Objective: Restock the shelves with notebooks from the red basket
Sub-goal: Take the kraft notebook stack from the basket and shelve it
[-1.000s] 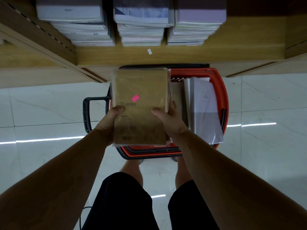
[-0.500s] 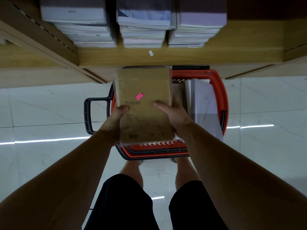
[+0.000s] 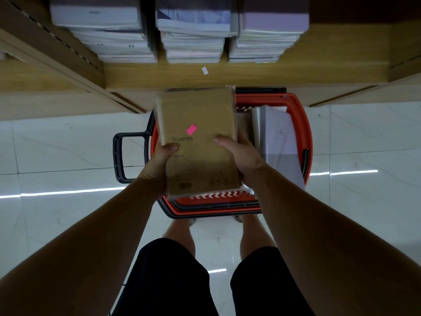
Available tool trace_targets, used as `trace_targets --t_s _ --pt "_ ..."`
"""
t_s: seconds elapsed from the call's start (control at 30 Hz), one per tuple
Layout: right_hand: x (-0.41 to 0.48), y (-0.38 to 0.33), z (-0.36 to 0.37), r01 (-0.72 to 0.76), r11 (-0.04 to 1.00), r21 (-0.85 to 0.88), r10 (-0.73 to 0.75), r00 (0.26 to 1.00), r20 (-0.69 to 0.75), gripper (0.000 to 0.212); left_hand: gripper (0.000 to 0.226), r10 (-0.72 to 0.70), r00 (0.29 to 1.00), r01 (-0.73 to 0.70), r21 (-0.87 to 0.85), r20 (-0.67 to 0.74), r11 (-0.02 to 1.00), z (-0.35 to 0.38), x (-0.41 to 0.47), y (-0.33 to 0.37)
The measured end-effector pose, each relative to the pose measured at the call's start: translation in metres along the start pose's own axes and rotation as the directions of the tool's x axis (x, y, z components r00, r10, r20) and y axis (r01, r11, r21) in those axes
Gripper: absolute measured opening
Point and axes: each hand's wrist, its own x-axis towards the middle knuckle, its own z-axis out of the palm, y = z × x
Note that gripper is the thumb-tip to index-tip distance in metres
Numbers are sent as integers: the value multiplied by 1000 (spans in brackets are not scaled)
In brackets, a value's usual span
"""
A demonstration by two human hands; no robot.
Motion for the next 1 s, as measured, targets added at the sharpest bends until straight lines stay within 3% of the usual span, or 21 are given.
trace_targets --t_s 0.27,0.4,0.7,0.8,1.0 --pt "-21 8 -9 -103 985 135 103 995 1 34 84 47 995 -40 82 -86 996 -1 1 -4" --pt "-37 6 -17 -142 981 136 142 990 9 47 84 44 997 -41 47 -69 998 13 -13 -9" --pt "-109 -43 -38 -110 984 141 113 993 -17 54 77 92 995 -91 16 -50 996 86 -73 3" --pt "-145 -70 -49 -76 988 137 79 997 -12 43 80 120 990 -119 26 -73 993 124 -101 15" --pt "-221 -128 -79 -47 997 65 45 998 37 41 87 139 990 -137 41 -32 990 197 -159 29"
